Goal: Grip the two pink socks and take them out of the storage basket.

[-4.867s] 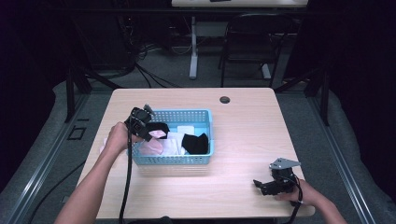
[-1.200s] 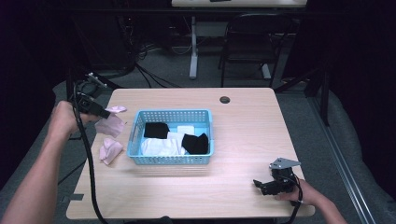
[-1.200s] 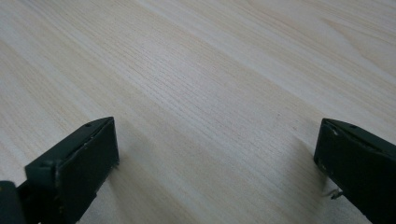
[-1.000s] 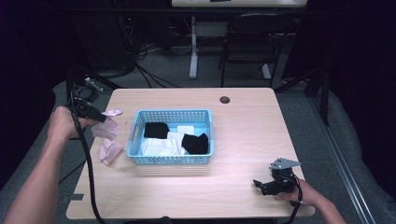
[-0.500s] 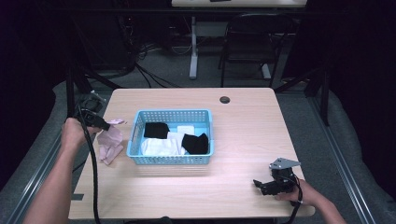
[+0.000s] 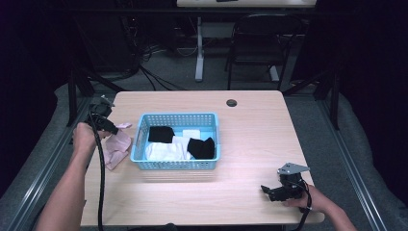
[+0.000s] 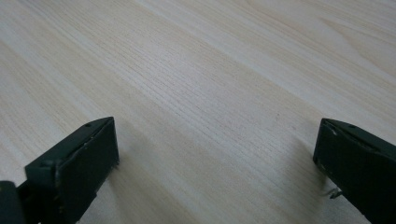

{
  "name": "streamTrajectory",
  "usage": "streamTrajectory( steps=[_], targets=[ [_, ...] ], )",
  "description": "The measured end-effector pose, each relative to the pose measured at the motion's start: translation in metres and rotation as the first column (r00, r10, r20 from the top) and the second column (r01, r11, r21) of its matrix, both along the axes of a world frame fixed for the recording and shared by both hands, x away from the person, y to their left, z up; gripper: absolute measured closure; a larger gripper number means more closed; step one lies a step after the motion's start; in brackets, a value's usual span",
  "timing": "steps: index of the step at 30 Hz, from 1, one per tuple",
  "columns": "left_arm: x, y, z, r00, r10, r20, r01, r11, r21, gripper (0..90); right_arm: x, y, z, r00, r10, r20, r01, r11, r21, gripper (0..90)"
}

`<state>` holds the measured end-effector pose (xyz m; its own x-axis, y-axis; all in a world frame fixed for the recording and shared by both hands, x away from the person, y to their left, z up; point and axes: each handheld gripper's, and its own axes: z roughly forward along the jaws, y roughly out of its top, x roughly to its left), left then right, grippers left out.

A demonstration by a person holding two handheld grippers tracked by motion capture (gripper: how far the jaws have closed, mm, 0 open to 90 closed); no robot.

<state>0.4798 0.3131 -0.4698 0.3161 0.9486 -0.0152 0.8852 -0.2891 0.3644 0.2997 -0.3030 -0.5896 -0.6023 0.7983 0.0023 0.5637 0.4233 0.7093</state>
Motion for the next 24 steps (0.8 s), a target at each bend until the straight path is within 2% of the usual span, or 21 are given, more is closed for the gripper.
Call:
streamTrajectory(
  steps=[5, 10, 11, 12, 14, 15, 16, 17, 18, 19, 20, 24],
  targets=[
    [0.006, 0.001, -0.007, 0.9998, 0.018, 0.005, -0.018, 0.9998, -0.004, 85.2, 0.000, 0.000, 0.000, 1.0000, 0.000, 0.001, 0.000, 1.000, 0.000, 0.0],
    [0.013, -0.001, -0.017, 0.9993, 0.038, -0.007, -0.038, 0.9993, -0.004, 83.9, 0.000, 0.000, 0.000, 1.0000, 0.001, 0.000, -0.001, 1.000, -0.008, 0.0],
    [0.013, -0.001, -0.017, 0.9993, 0.038, -0.007, -0.038, 0.9993, -0.004, 78.7, 0.000, 0.000, 0.000, 1.0000, 0.001, 0.000, -0.001, 1.000, -0.008, 0.0],
    [0.014, -0.002, -0.019, 0.9978, 0.066, -0.001, -0.066, 0.9978, -0.003, 68.1, 0.000, 0.000, 0.000, 1.0000, 0.001, 0.000, -0.001, 1.000, -0.007, 0.0],
    [0.013, -0.002, -0.019, 0.9967, 0.080, 0.013, -0.080, 0.9968, 0.000, 47.5, 0.000, 0.000, 0.000, 1.0000, 0.001, 0.000, -0.001, 1.000, -0.006, 0.0],
    [0.012, -0.002, -0.018, 0.9950, 0.093, 0.035, -0.093, 0.9957, -0.005, 47.5, 0.000, 0.000, 0.000, 1.0000, 0.001, 0.000, -0.001, 1.000, -0.006, 0.0],
    [0.009, -0.001, -0.014, 0.9938, 0.098, 0.052, -0.098, 0.9952, 0.000, 32.0, 0.000, 0.000, 0.000, 1.0000, 0.001, 0.000, -0.001, 1.000, -0.008, 0.0],
    [0.009, -0.001, -0.014, 0.9938, 0.098, 0.052, -0.098, 0.9952, 0.000, 25.5, 0.000, 0.000, 0.000, 1.0000, 0.001, 0.000, -0.001, 1.000, -0.008, 0.0],
    [0.006, -0.001, -0.011, 0.9930, 0.098, 0.066, -0.098, 0.9952, -0.001, 20.7, 0.000, 0.000, 0.000, 1.0000, 0.000, 0.000, 0.000, 1.000, -0.008, 0.0],
    [0.002, 0.000, -0.006, 0.9919, 0.098, 0.081, -0.098, 0.9952, -0.004, 20.7, 0.000, 0.000, 0.000, 1.0000, 0.000, 0.000, 0.000, 1.000, -0.008, 0.0],
    [-0.007, 0.002, 0.003, 0.9892, 0.099, 0.109, -0.097, 0.9951, -0.022, 15.6, 0.000, 0.000, 0.000, 1.0000, 0.001, 0.001, -0.001, 1.000, -0.008, 0.0],
    [-0.023, 0.005, 0.016, 0.9839, 0.099, 0.149, -0.094, 0.9948, -0.039, 12.7, 0.000, -0.001, 0.000, 1.0000, 0.000, 0.004, 0.000, 1.000, -0.012, 0.0]
  ],
)
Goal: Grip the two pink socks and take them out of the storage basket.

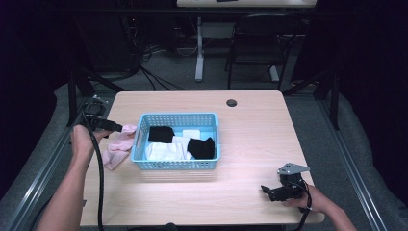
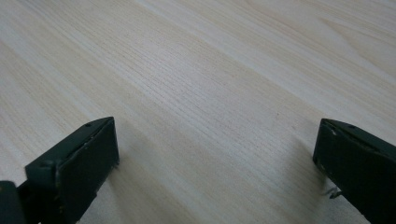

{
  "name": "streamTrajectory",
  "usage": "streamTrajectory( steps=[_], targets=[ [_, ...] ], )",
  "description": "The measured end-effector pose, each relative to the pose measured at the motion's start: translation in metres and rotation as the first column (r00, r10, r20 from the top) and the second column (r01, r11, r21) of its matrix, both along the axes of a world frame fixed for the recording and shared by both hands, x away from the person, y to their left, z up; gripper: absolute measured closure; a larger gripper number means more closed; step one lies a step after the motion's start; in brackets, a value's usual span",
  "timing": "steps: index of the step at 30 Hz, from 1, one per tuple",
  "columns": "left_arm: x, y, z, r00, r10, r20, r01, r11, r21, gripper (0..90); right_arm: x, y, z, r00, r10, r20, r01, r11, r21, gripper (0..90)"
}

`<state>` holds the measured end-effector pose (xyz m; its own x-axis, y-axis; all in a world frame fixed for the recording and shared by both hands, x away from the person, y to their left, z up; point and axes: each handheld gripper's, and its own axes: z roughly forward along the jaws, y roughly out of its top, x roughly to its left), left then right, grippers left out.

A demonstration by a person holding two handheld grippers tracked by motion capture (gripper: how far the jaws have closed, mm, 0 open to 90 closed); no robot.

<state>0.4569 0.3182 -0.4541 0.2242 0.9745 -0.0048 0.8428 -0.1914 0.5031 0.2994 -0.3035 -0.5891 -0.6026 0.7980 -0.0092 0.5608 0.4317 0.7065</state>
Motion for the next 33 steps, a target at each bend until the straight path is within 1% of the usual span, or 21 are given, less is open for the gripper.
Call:
streamTrajectory(
  steps=[1, 2, 3, 5, 6, 7, 8, 9, 10, 11, 12, 13, 17, 18, 19, 23, 24, 25, 26, 29, 33],
  targets=[
    [-0.006, 0.000, 0.003, 0.9999, -0.003, 0.013, 0.003, 1.0000, 0.007, 12.7, 0.000, 0.000, 0.000, 1.0000, 0.000, 0.000, 0.000, 1.000, 0.000, 0.0],
    [-0.019, 0.000, 0.008, 0.9993, -0.015, 0.034, 0.015, 0.9995, 0.028, 10.2, 0.000, 0.000, 0.000, 1.0000, -0.001, 0.000, 0.001, 1.000, 0.000, 0.0],
    [-0.019, 0.000, 0.008, 0.9993, -0.015, 0.034, 0.015, 0.9995, 0.028, 8.8, 0.000, 0.000, 0.000, 1.0000, -0.001, 0.000, 0.001, 1.000, 0.000, 0.0],
    [-0.032, 0.000, 0.010, 0.9985, -0.021, 0.051, 0.020, 0.9996, 0.021, 8.3, 0.000, 0.000, 0.000, 1.0000, 0.000, 0.001, 0.000, 1.000, 0.000, 0.0],
    [-0.042, 0.001, 0.011, 0.9975, -0.030, 0.065, 0.028, 0.9991, 0.030, 7.1, 0.000, 0.000, 0.000, 1.0000, 0.000, 0.001, 0.000, 1.000, 0.000, 0.0],
    [-0.042, 0.001, 0.011, 0.9975, -0.030, 0.065, 0.028, 0.9991, 0.030, 6.5, 0.000, 0.000, 0.000, 1.0000, 0.000, 0.000, 0.000, 1.000, 0.000, 0.0],
    [-0.053, 0.001, 0.010, 0.9966, -0.031, 0.076, 0.030, 0.9994, 0.017, 5.6, 0.000, 0.000, 0.000, 1.0000, 0.000, 0.000, 0.000, 1.000, 0.000, 0.0],
    [-0.053, 0.001, 0.010, 0.9966, -0.031, 0.076, 0.030, 0.9994, 0.017, 5.0, 0.000, 0.000, 0.000, 1.0000, 0.000, 0.000, 0.000, 1.000, 0.000, 0.0],
    [-0.064, 0.001, 0.008, 0.9959, -0.035, 0.084, 0.033, 0.9992, 0.021, 4.6, 0.000, 0.000, 0.000, 1.0000, 0.001, -0.001, -0.001, 1.000, 0.000, 0.0],
    [-0.064, 0.001, 0.008, 0.9959, -0.035, 0.084, 0.033, 0.9992, 0.021, 3.8, 0.000, 0.000, 0.000, 1.0000, 0.001, -0.001, -0.001, 1.000, 0.000, 0.0],
    [-0.074, 0.000, 0.003, 0.9953, -0.042, 0.088, 0.040, 0.9989, 0.023, 3.1, 0.000, 0.000, 0.000, 1.0000, -0.001, 0.000, 0.001, 1.000, -0.001, 0.0],
    [-0.074, 0.000, 0.003, 0.9953, -0.042, 0.088, 0.040, 0.9989, 0.023, 2.6, 0.000, 0.000, 0.000, 1.0000, -0.001, 0.000, 0.001, 1.000, -0.001, 0.0],
    [-0.089, -0.002, -0.009, 0.9947, -0.049, 0.091, 0.047, 0.9987, 0.018, 0.7, 0.000, 0.000, 0.000, 1.0000, 0.000, -0.001, 0.000, 1.000, 0.003, 0.0],
    [-0.098, -0.004, -0.020, 0.9952, -0.049, 0.084, 0.048, 0.9987, 0.014, 0.1, 0.000, 0.000, 0.000, 1.0000, 0.002, -0.001, -0.002, 1.000, 0.004, 0.0],
    [-0.098, -0.004, -0.020, 0.9952, -0.049, 0.084, 0.048, 0.9987, 0.014, 0.1, 0.000, 0.000, 0.000, 1.0000, 0.002, -0.001, -0.002, 1.000, 0.004, 0.0],
    [-0.111, -0.008, -0.048, 0.9972, -0.042, 0.062, 0.041, 0.9991, 0.006, 0.0, 0.000, 0.000, 0.000, 1.0000, 0.000, -0.001, 0.000, 1.000, 0.003, 0.0],
    [-0.116, -0.008, -0.062, 0.9980, -0.033, 0.054, 0.033, 0.9994, 0.000, 0.0, 0.000, 0.000, 0.000, 1.0000, 0.000, 0.000, 0.000, 1.000, 0.000, 0.0],
    [-0.116, -0.008, -0.062, 0.9980, -0.033, 0.054, 0.033, 0.9994, 0.000, 0.0, 0.000, 0.000, 0.000, 1.0000, 0.000, 0.000, 0.000, 1.000, 0.000, 0.0],
    [-0.120, -0.008, -0.074, 0.9988, -0.020, 0.045, 0.020, 0.9997, -0.010, 0.0, 0.000, 0.000, 0.000, 1.0000, 0.000, -0.001, 0.000, 1.000, 0.000, 0.0],
    [-0.124, -0.007, -0.083, 0.9992, -0.015, 0.036, 0.015, 0.9997, -0.019, 0.0, 0.000, 0.000, 0.000, 1.0000, 0.002, -0.001, -0.002, 1.000, 0.005, 0.0],
    [-0.128, -0.009, -0.089, 0.9989, -0.020, 0.043, 0.020, 0.9998, -0.003, 0.0, 0.000, 0.000, 0.000, 1.0000, 0.000, -0.001, 0.000, 1.000, 0.003, 0.0]
  ],
)
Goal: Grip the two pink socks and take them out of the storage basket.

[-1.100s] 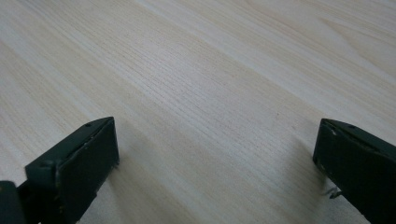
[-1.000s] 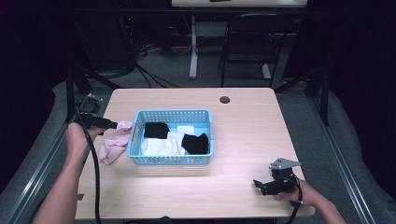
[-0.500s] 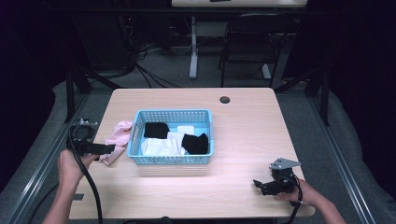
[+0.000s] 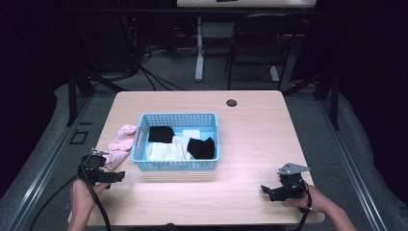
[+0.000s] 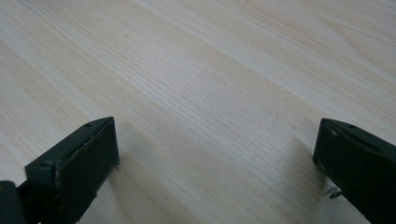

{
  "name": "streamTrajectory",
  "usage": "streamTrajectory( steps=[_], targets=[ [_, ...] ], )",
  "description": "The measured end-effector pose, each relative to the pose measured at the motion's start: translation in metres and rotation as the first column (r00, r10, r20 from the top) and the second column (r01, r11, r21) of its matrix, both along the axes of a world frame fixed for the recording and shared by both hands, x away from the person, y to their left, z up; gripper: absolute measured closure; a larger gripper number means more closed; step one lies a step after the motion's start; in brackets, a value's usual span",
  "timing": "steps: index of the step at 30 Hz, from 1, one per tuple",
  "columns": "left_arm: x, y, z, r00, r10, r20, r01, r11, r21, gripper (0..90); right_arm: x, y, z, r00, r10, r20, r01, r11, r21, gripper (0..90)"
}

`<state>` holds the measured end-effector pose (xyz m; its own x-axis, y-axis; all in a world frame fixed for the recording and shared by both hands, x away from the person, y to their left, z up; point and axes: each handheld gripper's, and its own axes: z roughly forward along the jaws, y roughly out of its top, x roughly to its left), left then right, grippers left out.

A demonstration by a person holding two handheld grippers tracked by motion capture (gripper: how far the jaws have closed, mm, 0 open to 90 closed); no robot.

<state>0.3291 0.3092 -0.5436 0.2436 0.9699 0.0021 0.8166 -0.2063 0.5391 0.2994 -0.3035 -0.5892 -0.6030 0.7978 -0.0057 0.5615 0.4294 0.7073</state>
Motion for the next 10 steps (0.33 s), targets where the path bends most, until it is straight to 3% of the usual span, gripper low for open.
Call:
streamTrajectory(
  steps=[2, 5, 10],
  targets=[
    [-0.001, 0.000, -0.006, 1.0000, -0.009, 0.002, 0.009, 0.9999, -0.014, 0.0, 0.000, 0.000, 0.000, 1.0000, -0.001, 0.001, 0.001, 1.000, -0.004, 0.0],
    [-0.001, -0.003, -0.018, 0.9994, -0.029, -0.019, 0.029, 0.9996, 0.002, 0.0, 0.000, 0.000, 0.000, 1.0000, -0.002, 0.003, 0.002, 1.000, -0.003, 0.0],
    [0.000, -0.005, -0.023, 0.9989, -0.036, -0.029, 0.037, 0.9991, 0.020, 0.0, 0.000, 0.000, 0.000, 1.0000, -0.002, 0.001, 0.002, 1.000, 0.000, 0.0]
  ],
)
